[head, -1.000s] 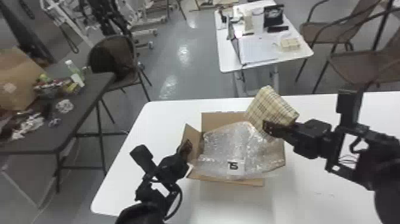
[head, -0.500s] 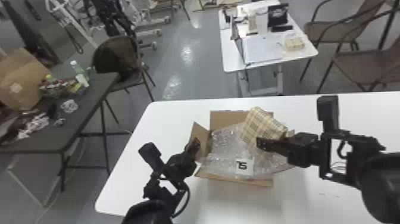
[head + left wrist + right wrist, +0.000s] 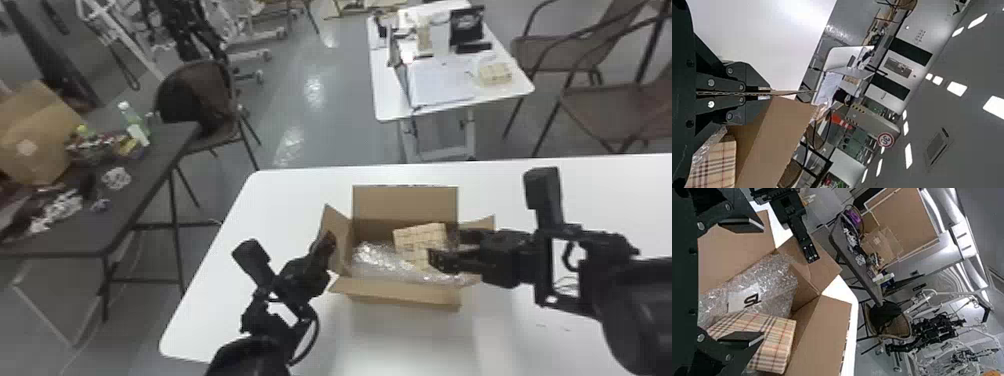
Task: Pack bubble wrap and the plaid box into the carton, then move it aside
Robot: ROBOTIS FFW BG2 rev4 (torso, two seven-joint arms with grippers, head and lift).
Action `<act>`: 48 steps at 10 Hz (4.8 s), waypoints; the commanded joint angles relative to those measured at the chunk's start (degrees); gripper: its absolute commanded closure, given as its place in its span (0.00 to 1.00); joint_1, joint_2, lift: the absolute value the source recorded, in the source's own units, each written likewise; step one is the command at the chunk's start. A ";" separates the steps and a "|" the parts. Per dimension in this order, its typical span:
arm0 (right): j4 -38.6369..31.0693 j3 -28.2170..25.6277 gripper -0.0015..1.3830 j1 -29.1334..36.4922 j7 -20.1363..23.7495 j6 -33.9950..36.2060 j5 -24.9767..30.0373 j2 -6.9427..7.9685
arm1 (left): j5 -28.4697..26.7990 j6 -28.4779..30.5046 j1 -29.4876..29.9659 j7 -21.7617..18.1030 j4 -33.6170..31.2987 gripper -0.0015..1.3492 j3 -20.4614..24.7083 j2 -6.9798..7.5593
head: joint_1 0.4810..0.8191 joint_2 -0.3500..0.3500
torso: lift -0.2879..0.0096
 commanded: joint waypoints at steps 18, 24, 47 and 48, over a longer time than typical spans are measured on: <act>-7.52 -29.29 0.08 35.91 -12.12 -46.39 9.03 0.05 | -2.47 -23.49 -2.81 38.05 8.79 0.90 10.15 -0.80 | 0.63 0.96 | 0.88; -5.94 -29.29 0.08 33.45 -9.30 -45.16 10.17 0.05 | -0.62 -31.14 -5.10 60.38 9.93 0.70 5.93 0.60 | 0.63 1.00 | 0.88; -11.04 -29.11 0.07 46.63 -20.73 -60.63 11.40 0.05 | -26.46 -23.32 31.12 19.60 -21.01 0.15 -4.26 0.60 | 0.63 0.56 | 0.88; -10.95 -29.11 0.07 46.55 -20.73 -60.63 11.31 0.05 | -26.46 -23.14 30.94 19.33 -20.92 0.15 -4.26 0.51 | 0.63 0.56 | 0.88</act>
